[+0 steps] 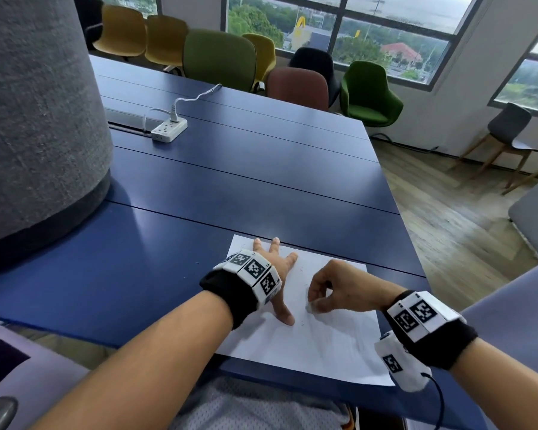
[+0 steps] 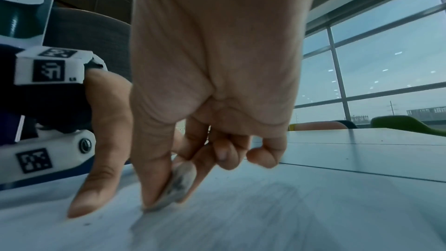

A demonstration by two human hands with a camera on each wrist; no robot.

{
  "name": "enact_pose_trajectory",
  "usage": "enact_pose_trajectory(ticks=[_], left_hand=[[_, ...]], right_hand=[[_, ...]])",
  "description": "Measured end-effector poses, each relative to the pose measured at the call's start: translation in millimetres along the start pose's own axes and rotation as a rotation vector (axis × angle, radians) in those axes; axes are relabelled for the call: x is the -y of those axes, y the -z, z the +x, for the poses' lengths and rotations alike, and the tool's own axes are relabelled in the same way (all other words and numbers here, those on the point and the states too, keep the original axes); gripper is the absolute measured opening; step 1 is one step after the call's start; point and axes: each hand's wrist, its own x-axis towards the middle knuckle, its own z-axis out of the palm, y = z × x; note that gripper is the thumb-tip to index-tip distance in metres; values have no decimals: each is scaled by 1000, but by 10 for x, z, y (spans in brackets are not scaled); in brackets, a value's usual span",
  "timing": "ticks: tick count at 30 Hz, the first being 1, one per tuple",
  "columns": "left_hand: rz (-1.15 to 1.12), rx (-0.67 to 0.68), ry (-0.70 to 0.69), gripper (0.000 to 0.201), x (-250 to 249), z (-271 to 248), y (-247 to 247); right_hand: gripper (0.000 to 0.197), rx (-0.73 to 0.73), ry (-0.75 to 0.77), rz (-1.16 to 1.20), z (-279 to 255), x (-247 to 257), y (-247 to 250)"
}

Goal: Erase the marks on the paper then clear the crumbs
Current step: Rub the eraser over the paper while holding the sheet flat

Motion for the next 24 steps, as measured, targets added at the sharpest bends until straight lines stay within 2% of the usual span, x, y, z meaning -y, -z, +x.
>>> enact_pose_trajectory(ticks=[2,5,6,10,11,15,16,20,21,24], left_hand=[[4,-1,0,143,-1,-7,3],[6,-7,-2,142,-1,-8,6],[7,-9,-2,142,1,-9,6],[9,-2,-2,142,2,-6,7],[12,-1,-1,142,-2,-10,12],[25,-4,2,141,-11,-25,23],[27,-3,0,140,-13,-26,25],[32,-10,-3,140,-13,-30,19],[28,-10,-4,140,-12,-28,15],[24,-9,-2,141,-6,-25,11]], right_hand=[[7,-18,8,11,-36,11,-28],[9,199,36,26,-144,123,-58],[9,228,37,18,-143,141,-49],[5,9,-1,-4,-69,66,-15],[6,5,2,3,-83,62,-29],[12,259,22,-2,-187,158,-83],[13,249,17,-5,-177,155,-73],[9,39,5,27,-168,93,-79],[8,59,7,35,-202,93,-97],[12,268,9,50,-286,161,-131]])
